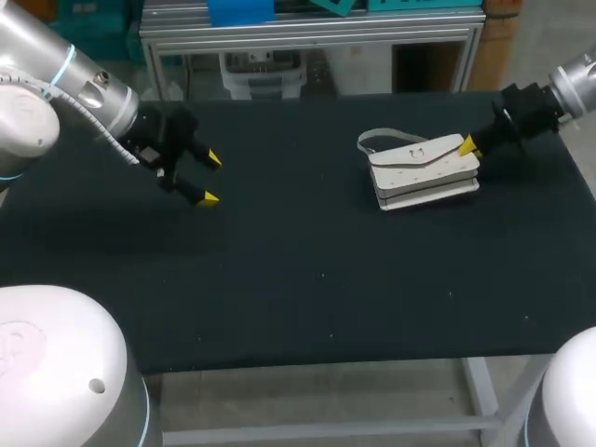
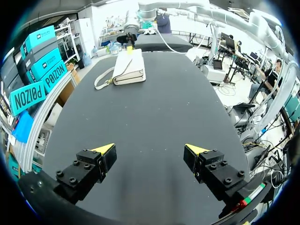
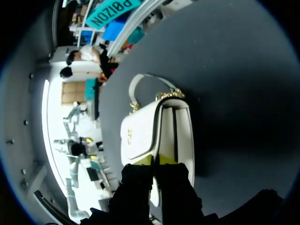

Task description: Pick up the bag, open it, inspect its contents, close it, and place it on the opposite side

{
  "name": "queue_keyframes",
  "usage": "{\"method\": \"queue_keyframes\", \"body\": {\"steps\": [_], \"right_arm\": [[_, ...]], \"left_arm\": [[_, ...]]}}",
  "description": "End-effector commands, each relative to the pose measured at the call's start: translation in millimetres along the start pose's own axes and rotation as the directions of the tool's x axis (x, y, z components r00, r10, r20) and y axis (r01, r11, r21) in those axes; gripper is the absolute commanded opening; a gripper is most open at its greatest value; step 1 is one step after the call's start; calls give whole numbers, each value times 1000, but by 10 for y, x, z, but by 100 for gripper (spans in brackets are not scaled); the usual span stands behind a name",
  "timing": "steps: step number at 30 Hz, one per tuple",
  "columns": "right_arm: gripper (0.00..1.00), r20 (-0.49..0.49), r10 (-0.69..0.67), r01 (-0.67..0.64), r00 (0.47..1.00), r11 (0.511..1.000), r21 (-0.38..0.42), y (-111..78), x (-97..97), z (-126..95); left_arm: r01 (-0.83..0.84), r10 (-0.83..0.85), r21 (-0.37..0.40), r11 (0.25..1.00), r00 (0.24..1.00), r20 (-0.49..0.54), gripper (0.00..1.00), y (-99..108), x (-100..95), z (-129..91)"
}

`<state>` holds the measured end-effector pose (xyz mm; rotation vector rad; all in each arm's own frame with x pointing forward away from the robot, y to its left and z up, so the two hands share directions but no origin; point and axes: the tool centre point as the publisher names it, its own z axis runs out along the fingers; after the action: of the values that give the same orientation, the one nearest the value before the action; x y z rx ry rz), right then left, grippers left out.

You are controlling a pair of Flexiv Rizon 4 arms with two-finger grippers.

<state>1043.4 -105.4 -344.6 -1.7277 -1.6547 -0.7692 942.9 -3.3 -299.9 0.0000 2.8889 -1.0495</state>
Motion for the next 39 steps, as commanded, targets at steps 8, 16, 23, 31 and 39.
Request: {"method": "queue_keyframes", "body": {"steps": [8, 16, 23, 31, 39], "right_arm": [[0, -15, -37, 33, 999, 973, -229, -368, 328, 343], [0, -50, -93, 79, 994, 969, -234, -762, 687, 746], [0, -42, -86, 71, 995, 960, -272, -1070, 915, 1109], [0, -67, -73, 50, 995, 953, -297, -1166, 1033, 1479], [0, -102, -83, 56, 991, 968, -243, -1130, 1108, 1737]], "left_arm": [[-1, 1, 3, 1000, 1000, 2, 100, 7, 1, 8], [-1, 1, 3, 1000, 1000, 2, 100, 7, 1, 8], [-1, 1, 3, 1000, 1000, 2, 100, 7, 1, 8], [-1, 1, 3, 1000, 1000, 2, 100, 7, 1, 8], [-1, 1, 3, 1000, 1000, 2, 100, 7, 1, 8]]}}
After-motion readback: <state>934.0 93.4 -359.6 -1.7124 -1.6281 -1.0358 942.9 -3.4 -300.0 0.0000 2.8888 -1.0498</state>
